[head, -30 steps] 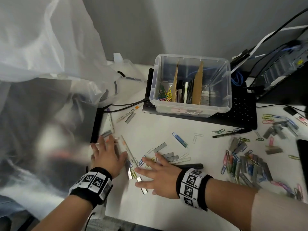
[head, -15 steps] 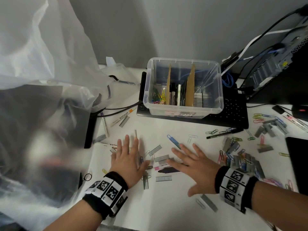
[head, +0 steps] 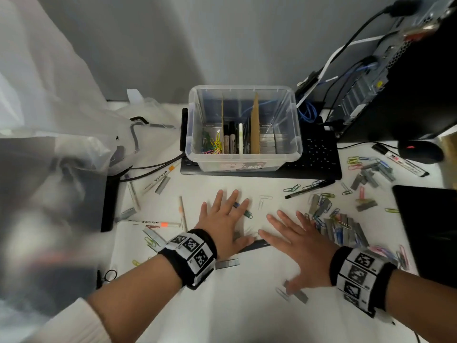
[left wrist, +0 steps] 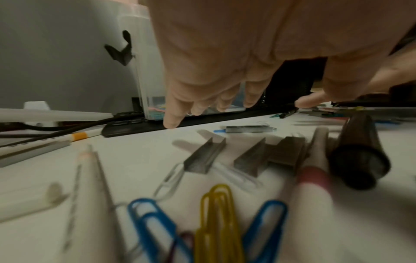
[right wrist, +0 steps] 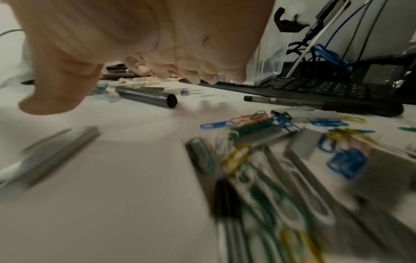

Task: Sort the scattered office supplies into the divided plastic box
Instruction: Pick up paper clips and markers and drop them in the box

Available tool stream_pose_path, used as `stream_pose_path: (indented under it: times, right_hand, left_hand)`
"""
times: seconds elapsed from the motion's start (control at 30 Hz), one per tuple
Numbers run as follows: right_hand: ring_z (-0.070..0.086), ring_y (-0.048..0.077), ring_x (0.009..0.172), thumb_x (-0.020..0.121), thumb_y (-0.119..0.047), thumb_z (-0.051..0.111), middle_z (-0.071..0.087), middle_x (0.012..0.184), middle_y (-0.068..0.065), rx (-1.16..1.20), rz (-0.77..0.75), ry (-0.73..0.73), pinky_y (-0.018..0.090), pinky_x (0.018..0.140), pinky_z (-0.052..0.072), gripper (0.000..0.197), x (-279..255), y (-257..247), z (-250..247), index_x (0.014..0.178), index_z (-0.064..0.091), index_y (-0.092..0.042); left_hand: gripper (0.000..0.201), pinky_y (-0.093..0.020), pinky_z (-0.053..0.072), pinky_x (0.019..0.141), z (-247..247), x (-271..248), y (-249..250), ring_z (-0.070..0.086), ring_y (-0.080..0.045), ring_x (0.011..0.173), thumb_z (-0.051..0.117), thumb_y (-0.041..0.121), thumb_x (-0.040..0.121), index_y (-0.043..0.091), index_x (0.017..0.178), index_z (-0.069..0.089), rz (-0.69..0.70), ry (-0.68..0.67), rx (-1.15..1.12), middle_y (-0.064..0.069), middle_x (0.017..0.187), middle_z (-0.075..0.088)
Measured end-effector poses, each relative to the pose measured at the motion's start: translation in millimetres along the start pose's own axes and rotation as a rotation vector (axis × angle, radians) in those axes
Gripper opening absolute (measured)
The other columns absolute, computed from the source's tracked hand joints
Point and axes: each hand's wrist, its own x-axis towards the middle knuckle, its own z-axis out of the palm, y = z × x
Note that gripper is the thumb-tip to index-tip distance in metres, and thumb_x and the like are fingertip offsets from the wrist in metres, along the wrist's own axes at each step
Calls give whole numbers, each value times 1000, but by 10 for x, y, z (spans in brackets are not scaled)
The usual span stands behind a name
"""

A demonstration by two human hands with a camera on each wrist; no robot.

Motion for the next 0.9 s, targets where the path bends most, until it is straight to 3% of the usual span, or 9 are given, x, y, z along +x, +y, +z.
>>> stream_pose_path:
  times: [0.07,0.13,0.2,0.33,0.47,0.57,0.73,0.83,0.9]
  right_hand:
    - [-37,23,136,55,-84,55,-34,150,3,-17,-30,-56,52,108,-20,132,-101,-13,93,140,-32,-35]
    - [-40,23,135,56,-82,57,-38,148,4,-1,-16,-65,52,107,-22,132,-161,-22,169,141,-32,-34]
    - [-35,23,137,58,-83,51,-28,153,6,26,38,11,52,109,-17,125,-168,-10,203,145,-23,-34]
    - [-32,20,139,64,-81,45,-20,157,4,114,145,106,48,110,-16,114,-166,4,204,144,-25,-37]
    - [0,31,146,63,-87,39,8,159,11,100,109,65,58,108,4,115,-139,-219,256,152,4,-23]
    - [12,34,144,64,-84,41,19,156,15,92,162,99,58,107,11,115,-88,-217,363,152,9,-18]
    - [-5,30,145,72,-77,40,3,158,12,79,343,174,55,112,1,106,-135,85,408,151,-6,-23]
    - [18,35,142,74,-72,36,24,154,17,86,413,140,54,114,13,99,-190,245,456,152,1,-22]
    - [21,35,139,80,-68,31,33,150,18,104,457,149,55,109,14,89,-229,308,458,151,12,-19]
  left_hand:
    - [86,-56,-4,116,0,70,43,-26,-25,143,42,67,86,39,149,-8,12,-43,24,8,157,-23]
    - [83,-56,-1,116,24,104,86,-23,-26,144,43,63,87,36,151,-2,26,-87,53,6,158,-20]
    - [79,-54,2,117,58,74,101,-18,-26,145,43,59,90,34,151,0,51,-111,69,4,159,-17]
    - [74,-48,2,117,137,-95,99,-16,-26,146,41,54,93,34,151,1,96,-124,83,3,159,-15]
    - [74,-52,-2,115,206,-223,127,-24,-26,143,36,58,94,43,148,-12,147,-103,97,7,156,-25]
    - [67,-61,-3,113,266,-202,177,-29,-28,141,31,48,99,48,143,-18,223,-144,175,10,154,-29]
    - [65,-60,-4,113,287,-147,121,-27,-28,142,35,18,100,48,147,3,207,-160,196,14,156,-23]
    - [62,-56,-4,115,257,-215,37,-27,-26,142,39,18,99,46,147,12,211,-193,194,13,157,-20]
    - [60,-55,-3,116,223,-269,-9,-26,-23,142,40,23,99,46,147,12,220,-192,160,13,157,-17]
